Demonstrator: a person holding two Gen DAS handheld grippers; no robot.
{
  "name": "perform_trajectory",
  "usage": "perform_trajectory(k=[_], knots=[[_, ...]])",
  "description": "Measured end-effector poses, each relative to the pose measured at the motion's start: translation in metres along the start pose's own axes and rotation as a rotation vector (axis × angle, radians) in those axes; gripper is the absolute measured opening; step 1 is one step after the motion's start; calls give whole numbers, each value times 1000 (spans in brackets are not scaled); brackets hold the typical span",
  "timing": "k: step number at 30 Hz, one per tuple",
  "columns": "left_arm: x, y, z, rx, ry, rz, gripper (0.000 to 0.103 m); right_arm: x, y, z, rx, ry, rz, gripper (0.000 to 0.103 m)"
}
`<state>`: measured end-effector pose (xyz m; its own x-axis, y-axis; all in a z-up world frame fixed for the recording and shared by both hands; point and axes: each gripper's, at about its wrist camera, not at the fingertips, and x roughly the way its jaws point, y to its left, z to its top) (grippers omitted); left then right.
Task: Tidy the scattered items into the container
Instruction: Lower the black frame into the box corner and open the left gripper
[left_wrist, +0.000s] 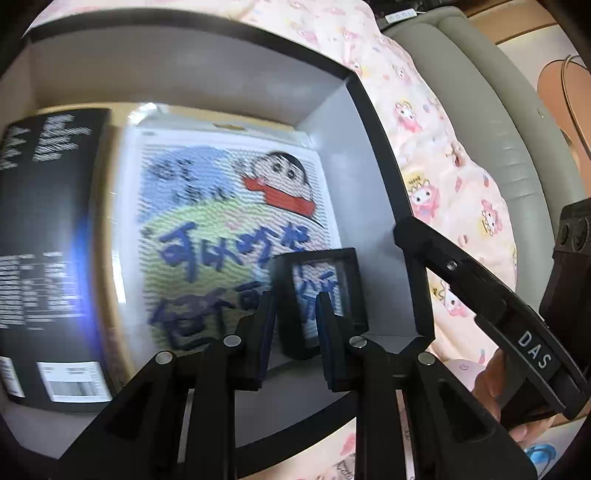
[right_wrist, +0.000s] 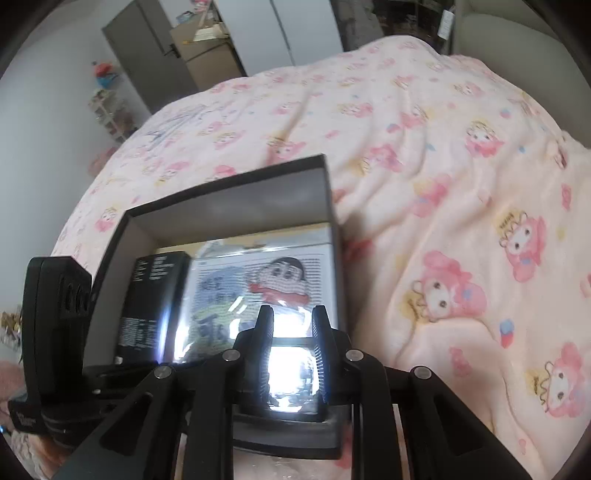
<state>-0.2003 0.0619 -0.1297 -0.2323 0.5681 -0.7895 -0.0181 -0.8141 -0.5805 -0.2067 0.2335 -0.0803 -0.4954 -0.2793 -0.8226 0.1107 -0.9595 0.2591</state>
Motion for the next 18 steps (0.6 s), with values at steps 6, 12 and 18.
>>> perform_trajectory(k=[6,12,18], knots=[[13,-8,-2,13,39,-23,21,5,-5,1,37,25,41,18],[-16,-8,-4,18,-38,18,21,6,-1,-1,22,25,19,19],[-62,-13,-17,62,-170,111,39,0,21,-6,-71,31,-53,36]])
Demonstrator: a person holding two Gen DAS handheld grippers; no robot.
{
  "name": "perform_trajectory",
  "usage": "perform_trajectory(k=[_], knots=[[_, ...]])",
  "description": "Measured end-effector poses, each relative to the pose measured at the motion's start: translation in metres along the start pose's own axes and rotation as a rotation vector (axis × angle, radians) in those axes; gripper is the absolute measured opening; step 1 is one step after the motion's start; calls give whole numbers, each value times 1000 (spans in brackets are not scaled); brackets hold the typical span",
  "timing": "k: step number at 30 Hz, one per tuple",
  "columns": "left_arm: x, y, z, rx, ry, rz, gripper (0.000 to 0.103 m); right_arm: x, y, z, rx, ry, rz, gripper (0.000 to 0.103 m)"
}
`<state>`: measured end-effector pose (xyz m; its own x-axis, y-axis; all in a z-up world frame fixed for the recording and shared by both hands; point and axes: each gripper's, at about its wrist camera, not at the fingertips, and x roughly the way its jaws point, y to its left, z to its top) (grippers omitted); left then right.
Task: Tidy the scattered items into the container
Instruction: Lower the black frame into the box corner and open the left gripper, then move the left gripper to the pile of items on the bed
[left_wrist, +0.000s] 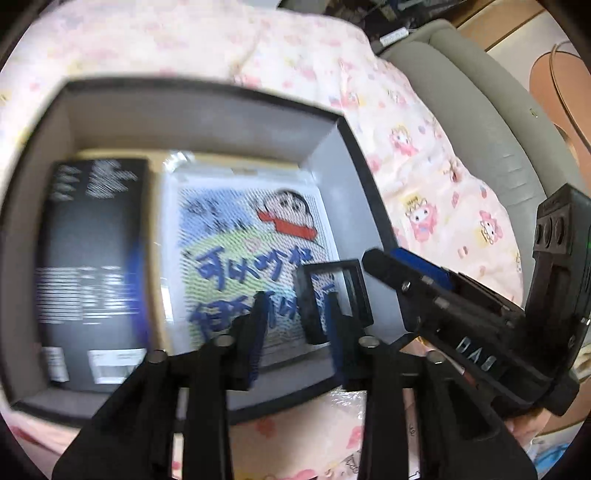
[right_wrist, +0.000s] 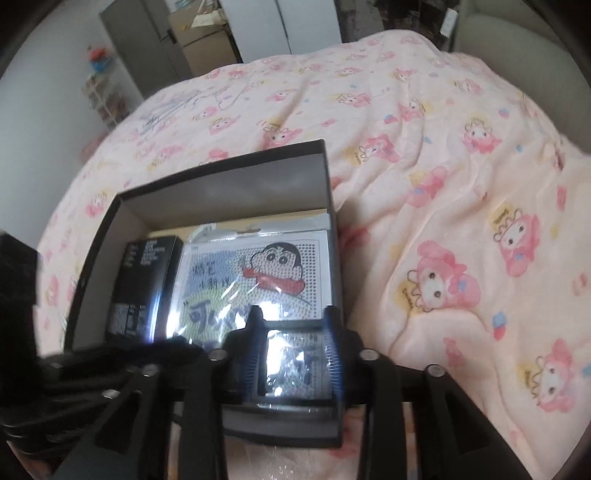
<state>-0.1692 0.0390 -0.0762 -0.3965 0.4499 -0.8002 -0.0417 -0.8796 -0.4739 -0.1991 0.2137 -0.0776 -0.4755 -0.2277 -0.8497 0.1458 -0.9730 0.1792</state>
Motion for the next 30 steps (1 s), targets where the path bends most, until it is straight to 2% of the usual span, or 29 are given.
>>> perform_trajectory(k=[3,6,9,12,16,22,25,30], knots=[[-26,-6,-7,40,-65,44,41,-12,13,-6,-41,-24,3,39],[-51,-13,-15,88,-101,65,41,-30,23,-18,-30,-51,30,39],[-79,-13,-27,139,-117,81,41,-48,35,-30,-35,-73,25,39],[-98,-14,-38,169,-111,59,42,-66,48,-39,-54,-97,35,39],[-126,-8,-51,171,-135,64,42,-88,74,-49,-68,-132,43,39],[-172,32,-71,116,-178,145,42,-91,132,-57,-145,-117,135,39],[-195,66,-81,53,-203,186,42,-83,172,-61,-202,-100,200,39],[-221,135,-97,-87,-226,217,42,-52,241,-63,-283,-11,333,39]])
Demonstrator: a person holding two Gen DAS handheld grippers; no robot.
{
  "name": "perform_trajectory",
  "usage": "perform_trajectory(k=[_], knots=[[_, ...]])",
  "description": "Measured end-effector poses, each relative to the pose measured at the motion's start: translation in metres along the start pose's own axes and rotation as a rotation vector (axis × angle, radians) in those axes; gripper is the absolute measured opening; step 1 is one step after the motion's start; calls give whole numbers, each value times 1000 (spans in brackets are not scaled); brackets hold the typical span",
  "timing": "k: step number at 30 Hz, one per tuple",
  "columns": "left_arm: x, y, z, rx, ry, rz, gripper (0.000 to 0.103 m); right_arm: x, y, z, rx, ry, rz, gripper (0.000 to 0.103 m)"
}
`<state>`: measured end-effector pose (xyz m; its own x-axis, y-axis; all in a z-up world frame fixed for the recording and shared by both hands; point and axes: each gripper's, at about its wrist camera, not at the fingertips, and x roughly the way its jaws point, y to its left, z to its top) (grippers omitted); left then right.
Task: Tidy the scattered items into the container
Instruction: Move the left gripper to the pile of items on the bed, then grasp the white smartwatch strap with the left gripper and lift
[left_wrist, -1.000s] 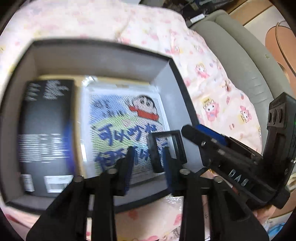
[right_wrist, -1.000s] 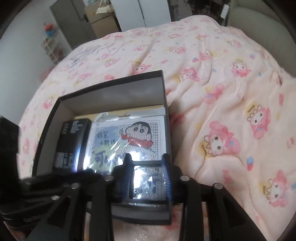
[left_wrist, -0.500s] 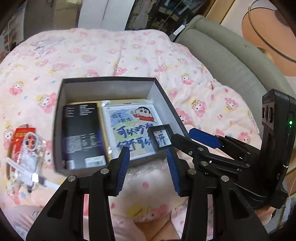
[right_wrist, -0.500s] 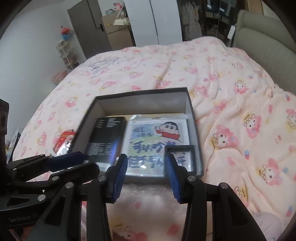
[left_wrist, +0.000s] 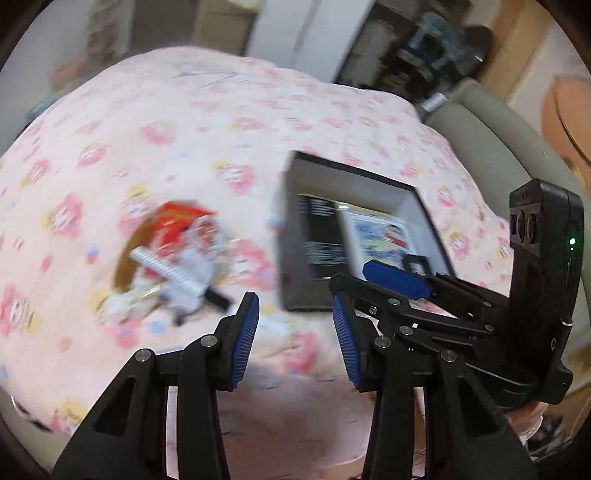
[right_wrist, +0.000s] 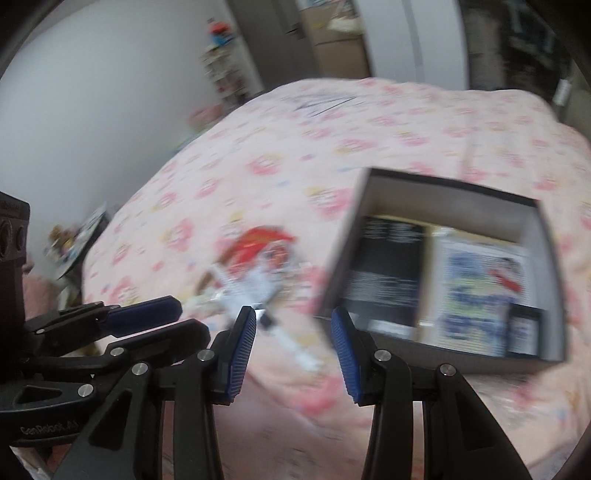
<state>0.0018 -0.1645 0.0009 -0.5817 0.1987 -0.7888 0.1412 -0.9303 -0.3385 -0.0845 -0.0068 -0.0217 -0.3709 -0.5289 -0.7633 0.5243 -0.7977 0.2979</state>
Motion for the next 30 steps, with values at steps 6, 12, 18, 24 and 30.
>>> perform_trajectory(k=[6,12,18,24,30], knots=[[12,67,-3,-138,24,20,42,60,42,4,-51,99,66,39],[45,121,5,-263,88,-11,41,111,38,-7,-61,215,-21,39],[88,155,25,-332,165,-67,41,150,31,-12,-46,321,-3,39],[124,183,39,-396,214,-72,41,188,34,-4,-56,377,-25,39],[156,205,49,-443,232,-98,36,219,26,1,-42,473,-22,42]])
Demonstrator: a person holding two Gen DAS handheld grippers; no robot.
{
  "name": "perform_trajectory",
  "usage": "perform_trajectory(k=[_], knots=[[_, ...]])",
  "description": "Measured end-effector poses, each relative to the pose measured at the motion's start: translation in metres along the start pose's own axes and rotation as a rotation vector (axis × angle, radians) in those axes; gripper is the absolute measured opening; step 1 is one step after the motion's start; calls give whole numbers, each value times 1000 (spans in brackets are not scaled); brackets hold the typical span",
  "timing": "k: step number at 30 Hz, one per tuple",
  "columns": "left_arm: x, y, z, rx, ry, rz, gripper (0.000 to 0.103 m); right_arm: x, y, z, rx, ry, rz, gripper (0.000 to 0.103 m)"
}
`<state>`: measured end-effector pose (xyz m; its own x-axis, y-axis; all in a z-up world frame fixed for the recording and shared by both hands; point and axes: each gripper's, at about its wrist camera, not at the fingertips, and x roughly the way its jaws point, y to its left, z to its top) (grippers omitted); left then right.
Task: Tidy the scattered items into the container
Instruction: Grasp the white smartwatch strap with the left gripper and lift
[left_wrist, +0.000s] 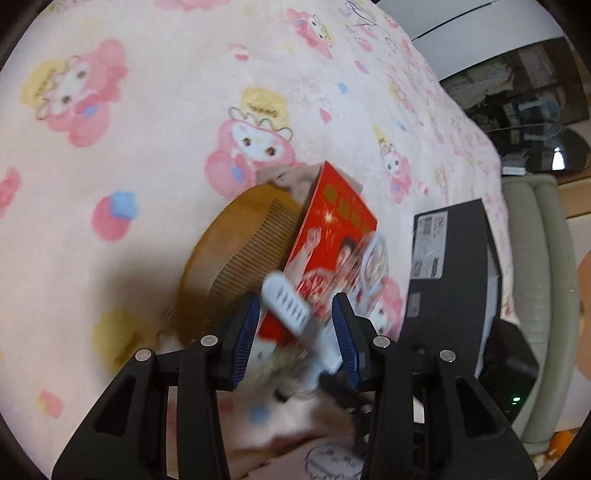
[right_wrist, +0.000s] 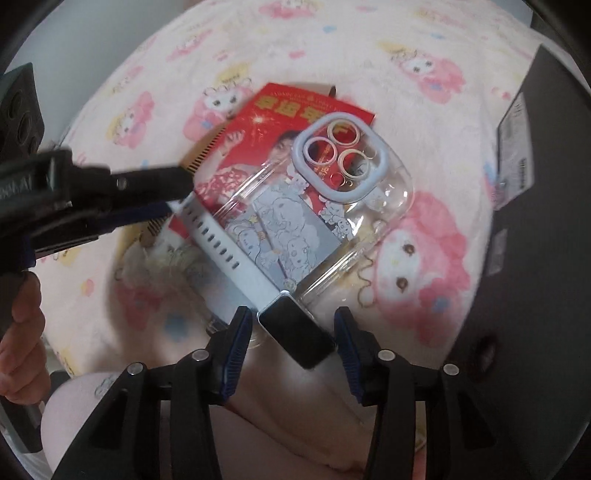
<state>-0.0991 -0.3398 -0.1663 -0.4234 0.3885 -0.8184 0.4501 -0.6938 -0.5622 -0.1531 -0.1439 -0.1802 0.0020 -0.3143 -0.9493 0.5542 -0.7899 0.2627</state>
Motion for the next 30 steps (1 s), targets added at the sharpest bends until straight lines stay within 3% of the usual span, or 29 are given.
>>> perform_trajectory(k=[1,2,8,13,18,25,30], knots=[[2,0,2,1,2,2,31,2,-2,2,6,9,23,42],[3,-2,3,10,6,10,17,3,-4,3,13,14,42,42],[-5,-20,-5,67,-34,25,5,-6,-5,-1,6,-32,83,33],[-33,-55,-21,136,-87,-57,1,-33,-2,-13,-4,-128,57,27],[-53,-102,-43,239,-118,-89,1,-73,-18,-37,61,-229,125,27],[-59,-170,-84,358,-91,-197,1,-133,-42,-78,107,-365,148,27],[-37,-225,-120,443,-32,-245,1,-170,-77,-123,140,-430,111,27]])
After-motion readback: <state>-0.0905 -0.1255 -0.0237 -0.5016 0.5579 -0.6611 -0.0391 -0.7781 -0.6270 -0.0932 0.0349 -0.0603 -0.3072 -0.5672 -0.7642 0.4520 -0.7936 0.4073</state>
